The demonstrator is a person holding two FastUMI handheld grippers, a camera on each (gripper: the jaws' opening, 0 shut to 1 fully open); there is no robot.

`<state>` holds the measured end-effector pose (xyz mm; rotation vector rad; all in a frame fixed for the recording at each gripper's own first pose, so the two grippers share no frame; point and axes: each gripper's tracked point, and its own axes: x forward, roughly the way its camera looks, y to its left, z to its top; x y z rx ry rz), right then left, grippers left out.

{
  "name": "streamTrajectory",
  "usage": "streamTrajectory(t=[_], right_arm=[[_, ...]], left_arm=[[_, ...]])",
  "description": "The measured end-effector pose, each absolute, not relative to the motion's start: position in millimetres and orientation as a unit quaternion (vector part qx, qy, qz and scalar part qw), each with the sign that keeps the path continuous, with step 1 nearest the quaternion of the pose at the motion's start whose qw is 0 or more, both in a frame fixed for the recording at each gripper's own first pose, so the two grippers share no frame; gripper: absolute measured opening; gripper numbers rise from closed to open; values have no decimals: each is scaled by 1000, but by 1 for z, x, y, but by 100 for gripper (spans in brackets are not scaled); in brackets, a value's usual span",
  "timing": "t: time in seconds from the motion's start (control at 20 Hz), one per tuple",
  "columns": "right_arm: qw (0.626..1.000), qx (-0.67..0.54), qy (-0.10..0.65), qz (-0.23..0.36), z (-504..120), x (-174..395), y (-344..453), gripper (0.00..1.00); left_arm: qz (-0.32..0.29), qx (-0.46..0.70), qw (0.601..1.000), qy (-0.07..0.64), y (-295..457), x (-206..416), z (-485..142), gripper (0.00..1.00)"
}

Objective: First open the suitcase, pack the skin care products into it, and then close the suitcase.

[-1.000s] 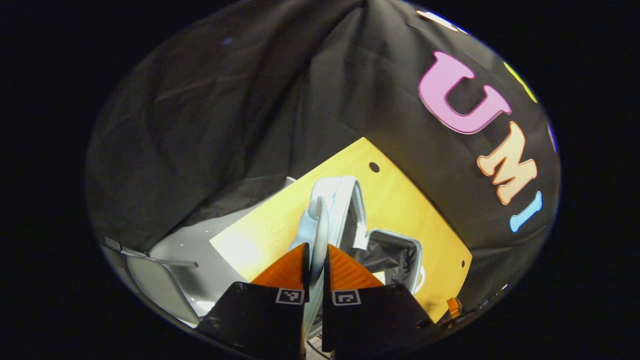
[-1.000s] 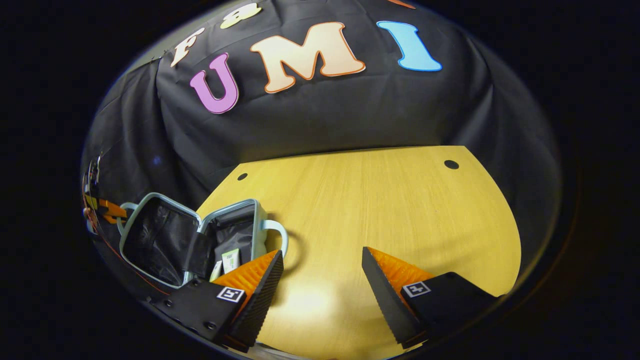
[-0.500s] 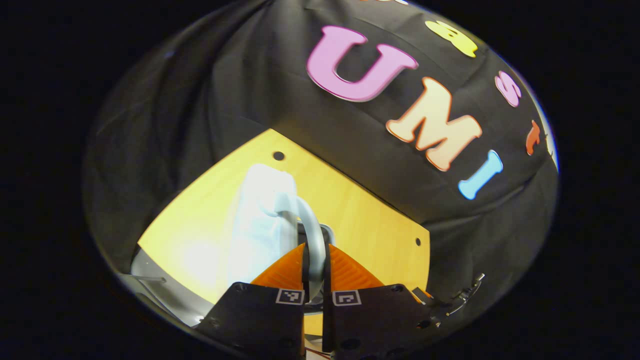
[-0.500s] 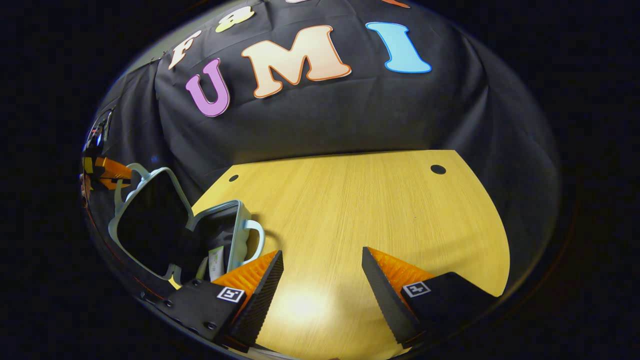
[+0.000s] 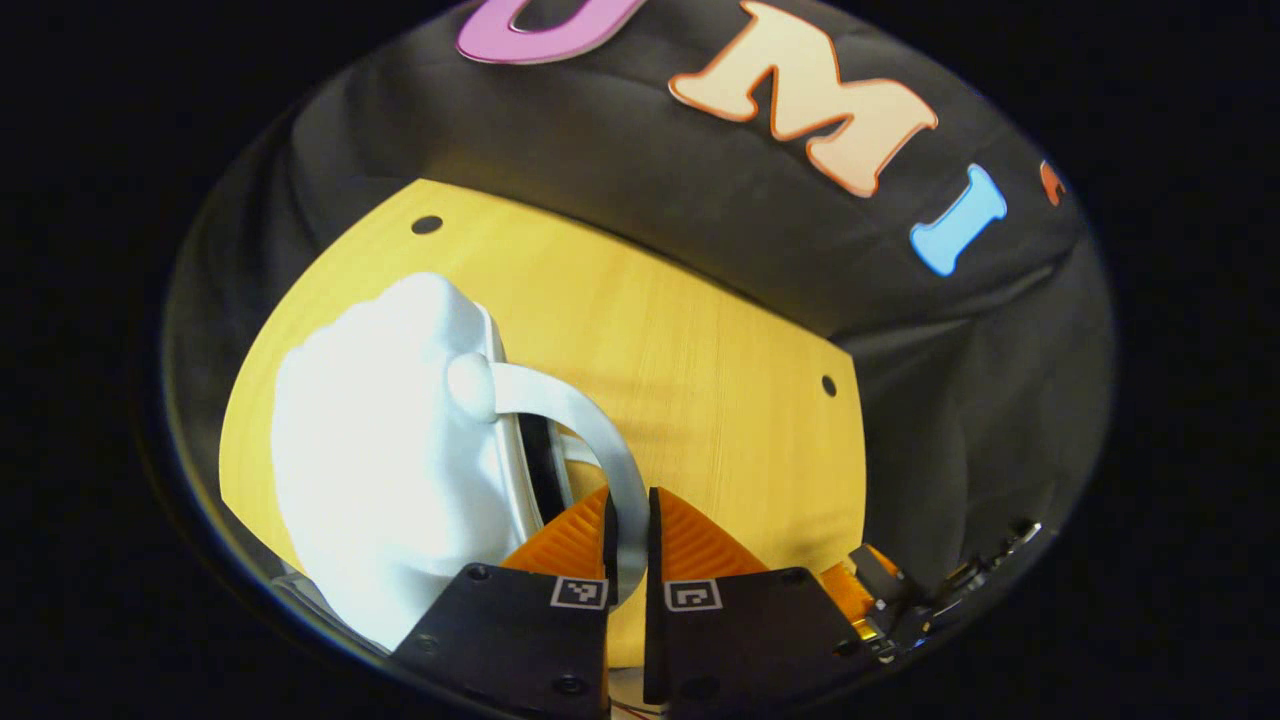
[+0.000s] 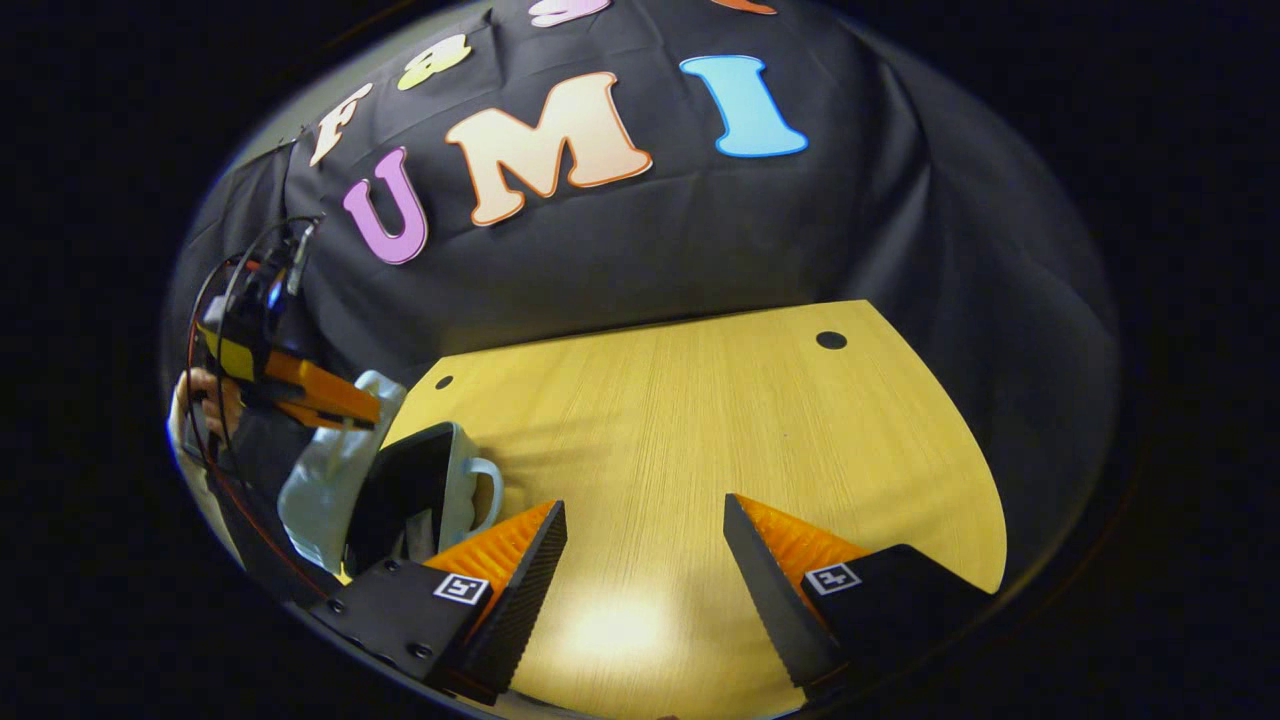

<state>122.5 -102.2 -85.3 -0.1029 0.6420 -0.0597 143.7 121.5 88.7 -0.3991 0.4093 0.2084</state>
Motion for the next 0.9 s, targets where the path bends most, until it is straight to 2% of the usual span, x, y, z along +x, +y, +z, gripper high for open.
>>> streamTrajectory(t=[0.05, 0.2, 0.25, 0.35, 0.4, 0.55, 0.65, 0.7, 0.75, 0.8, 0.9], right_arm=[[948, -49, 311, -35, -83, 121, -106, 99], [950, -37, 308, -49, -78, 117, -111, 99], [950, -33, 307, -52, -77, 115, -113, 94], [951, -32, 302, -56, -74, 114, -117, 94], [951, -33, 300, -59, -72, 113, -120, 99], [954, -27, 291, -61, -63, 112, -124, 99], [957, -23, 281, -63, -55, 112, -127, 99], [958, -22, 278, -64, -51, 111, -129, 94], [959, -21, 274, -65, -47, 109, -132, 94], [960, -21, 270, -65, -44, 109, -134, 99], [963, -19, 263, -63, -38, 106, -135, 99]], left_arm=[[107, -192, 952, 214, 123, 155, 74, 6], [126, -174, 948, 236, 124, 170, 52, 6], [132, -170, 946, 243, 122, 174, 48, 6], [142, -167, 942, 254, 123, 176, 43, 6], [149, -166, 940, 258, 124, 177, 42, 6], [165, -152, 938, 265, 126, 180, 37, 7], [169, -155, 936, 267, 124, 181, 34, 11], [164, -159, 937, 263, 121, 182, 35, 11], [157, -159, 940, 258, 115, 176, 39, 14], [159, -149, 942, 255, 113, 170, 42, 21], [171, -127, 944, 250, 111, 159, 46, 74]])
